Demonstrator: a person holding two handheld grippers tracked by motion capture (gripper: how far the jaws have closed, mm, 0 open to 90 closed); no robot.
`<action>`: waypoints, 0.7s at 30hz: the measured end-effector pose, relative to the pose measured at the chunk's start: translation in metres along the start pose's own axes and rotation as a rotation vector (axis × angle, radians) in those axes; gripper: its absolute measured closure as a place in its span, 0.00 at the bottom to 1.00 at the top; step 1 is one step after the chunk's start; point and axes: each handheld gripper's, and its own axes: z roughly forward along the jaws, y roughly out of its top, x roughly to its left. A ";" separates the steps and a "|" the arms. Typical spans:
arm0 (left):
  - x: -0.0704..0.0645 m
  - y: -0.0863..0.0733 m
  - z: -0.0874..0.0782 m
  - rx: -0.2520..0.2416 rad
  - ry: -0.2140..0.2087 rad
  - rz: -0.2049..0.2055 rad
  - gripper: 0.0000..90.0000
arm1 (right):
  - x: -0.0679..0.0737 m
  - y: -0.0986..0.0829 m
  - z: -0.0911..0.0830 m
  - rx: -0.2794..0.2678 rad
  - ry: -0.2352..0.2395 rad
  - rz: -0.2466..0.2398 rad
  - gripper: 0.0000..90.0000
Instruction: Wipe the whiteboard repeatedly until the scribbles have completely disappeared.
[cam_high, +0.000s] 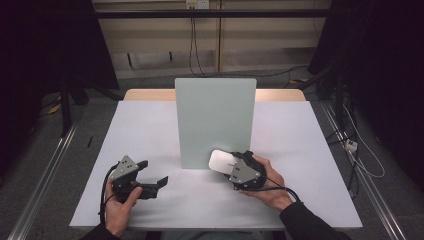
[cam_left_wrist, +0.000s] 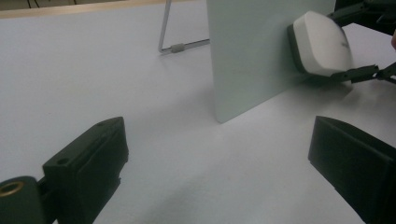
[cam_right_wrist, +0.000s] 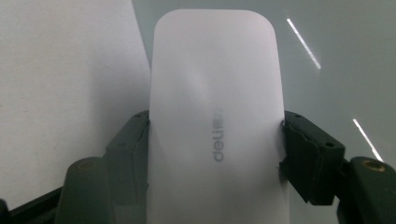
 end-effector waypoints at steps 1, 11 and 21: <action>0.000 0.000 0.000 0.000 -0.001 0.001 0.05 | 0.001 0.001 0.002 -0.003 0.006 -0.004 0.35; 0.000 0.000 0.000 0.005 0.001 0.006 0.05 | 0.004 0.007 0.007 0.003 0.029 -0.009 0.35; 0.000 0.000 0.000 0.002 0.000 0.000 0.05 | -0.021 0.021 -0.003 -0.041 -0.063 0.035 0.35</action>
